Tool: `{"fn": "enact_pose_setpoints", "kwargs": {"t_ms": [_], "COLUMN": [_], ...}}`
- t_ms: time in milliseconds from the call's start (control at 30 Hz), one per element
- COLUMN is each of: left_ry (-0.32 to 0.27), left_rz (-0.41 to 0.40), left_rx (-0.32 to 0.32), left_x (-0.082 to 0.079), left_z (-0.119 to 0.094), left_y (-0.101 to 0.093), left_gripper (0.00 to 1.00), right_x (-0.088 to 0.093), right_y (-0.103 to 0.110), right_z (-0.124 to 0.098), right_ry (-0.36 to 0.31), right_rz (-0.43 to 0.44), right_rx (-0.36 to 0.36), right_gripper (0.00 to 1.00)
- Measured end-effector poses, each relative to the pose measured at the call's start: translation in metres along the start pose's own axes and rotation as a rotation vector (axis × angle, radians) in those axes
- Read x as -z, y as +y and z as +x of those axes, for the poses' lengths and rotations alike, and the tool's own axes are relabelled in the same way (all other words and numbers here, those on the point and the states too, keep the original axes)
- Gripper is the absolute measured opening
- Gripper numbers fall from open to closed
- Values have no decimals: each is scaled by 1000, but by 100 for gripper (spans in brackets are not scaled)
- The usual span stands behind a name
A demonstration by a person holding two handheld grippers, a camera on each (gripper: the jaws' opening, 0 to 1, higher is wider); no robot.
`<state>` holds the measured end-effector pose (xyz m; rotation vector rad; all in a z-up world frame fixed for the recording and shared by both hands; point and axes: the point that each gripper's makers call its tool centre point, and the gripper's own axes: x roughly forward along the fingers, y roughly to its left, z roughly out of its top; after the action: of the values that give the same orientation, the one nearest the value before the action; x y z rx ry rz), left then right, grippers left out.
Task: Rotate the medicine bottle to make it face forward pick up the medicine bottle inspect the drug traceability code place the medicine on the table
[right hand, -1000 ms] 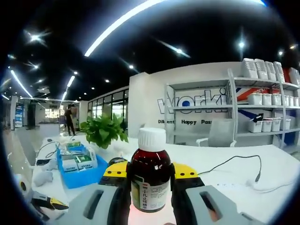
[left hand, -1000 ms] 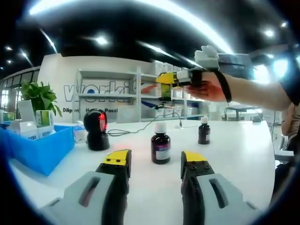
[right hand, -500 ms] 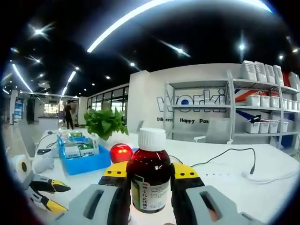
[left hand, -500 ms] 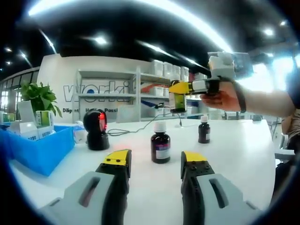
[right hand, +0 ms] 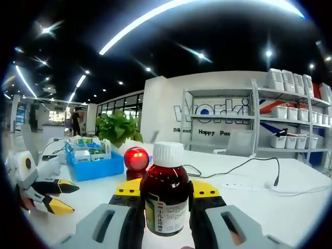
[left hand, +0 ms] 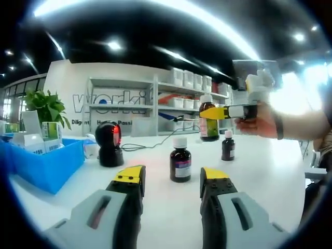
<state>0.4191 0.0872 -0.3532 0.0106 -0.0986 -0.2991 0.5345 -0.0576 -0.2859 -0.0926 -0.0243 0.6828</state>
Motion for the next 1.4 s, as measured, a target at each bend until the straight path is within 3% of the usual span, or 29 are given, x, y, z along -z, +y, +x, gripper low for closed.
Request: {"fn": "enact_pose_setpoints", "kwargs": {"t_ms": [267,733,1033,1267,1400], "left_ry": [7,12,13,15,16], "left_rz": [7,15,16,21,23], "left_rx": [7,13,13,16,18], "left_x": [1,2,3,3,3], "left_z": [0,1,0,0,0], "left_y": [-2,-4,-4,-5,-6], "left_gripper": [33,33,33,33,33], "right_x": [21,69,76,78,78], "right_y": [-12,-13,-13,-14,-13], "right_z": [-6,9,10,6,3], "right_ry": [7,76,89,59,61], "right_rz": [-12,12,34,47,6], "right_rx": [25,36,34,38,35], "right_gripper": [27,27,27,28,28]}}
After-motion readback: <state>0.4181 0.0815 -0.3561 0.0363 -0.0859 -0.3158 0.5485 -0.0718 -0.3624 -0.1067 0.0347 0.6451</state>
